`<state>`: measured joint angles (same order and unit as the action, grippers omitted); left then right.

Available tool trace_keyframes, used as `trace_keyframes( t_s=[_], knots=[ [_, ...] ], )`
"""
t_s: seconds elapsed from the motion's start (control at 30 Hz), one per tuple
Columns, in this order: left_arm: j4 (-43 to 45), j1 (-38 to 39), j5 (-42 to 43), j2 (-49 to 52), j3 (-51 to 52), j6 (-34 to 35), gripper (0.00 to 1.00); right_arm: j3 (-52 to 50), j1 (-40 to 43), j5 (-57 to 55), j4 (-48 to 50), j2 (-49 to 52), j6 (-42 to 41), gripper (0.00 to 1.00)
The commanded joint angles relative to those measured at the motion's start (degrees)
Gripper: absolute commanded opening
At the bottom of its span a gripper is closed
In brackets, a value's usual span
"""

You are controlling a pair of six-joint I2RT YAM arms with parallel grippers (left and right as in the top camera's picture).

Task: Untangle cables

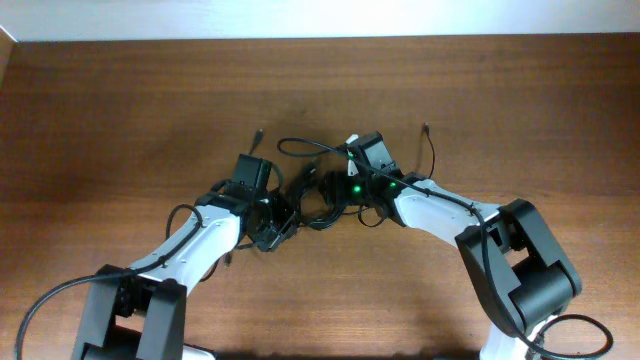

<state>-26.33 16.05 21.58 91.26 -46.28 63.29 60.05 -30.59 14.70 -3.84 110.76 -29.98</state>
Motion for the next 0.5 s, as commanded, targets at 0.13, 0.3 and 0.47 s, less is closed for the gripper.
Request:
trace_keyframes(
  t_s=[0.13, 0.3, 0.47],
  knots=[
    [0.2, 0.1, -2.4, -0.9, -0.5, 0.5, 0.03, -1.7, -0.3, 0.1, -1.7, 2.9, -0.2, 0.64],
    [0.1, 0.1, -2.4, -0.9, -0.5, 0.5, 0.03, -1.7, -0.3, 0.1, -1.7, 2.9, -0.2, 0.64],
    [0.1, 0.1, -2.4, -0.9, -0.5, 0.5, 0.04, -1.7, -0.3, 0.1, -1.7, 2.9, -0.2, 0.64]
  ],
)
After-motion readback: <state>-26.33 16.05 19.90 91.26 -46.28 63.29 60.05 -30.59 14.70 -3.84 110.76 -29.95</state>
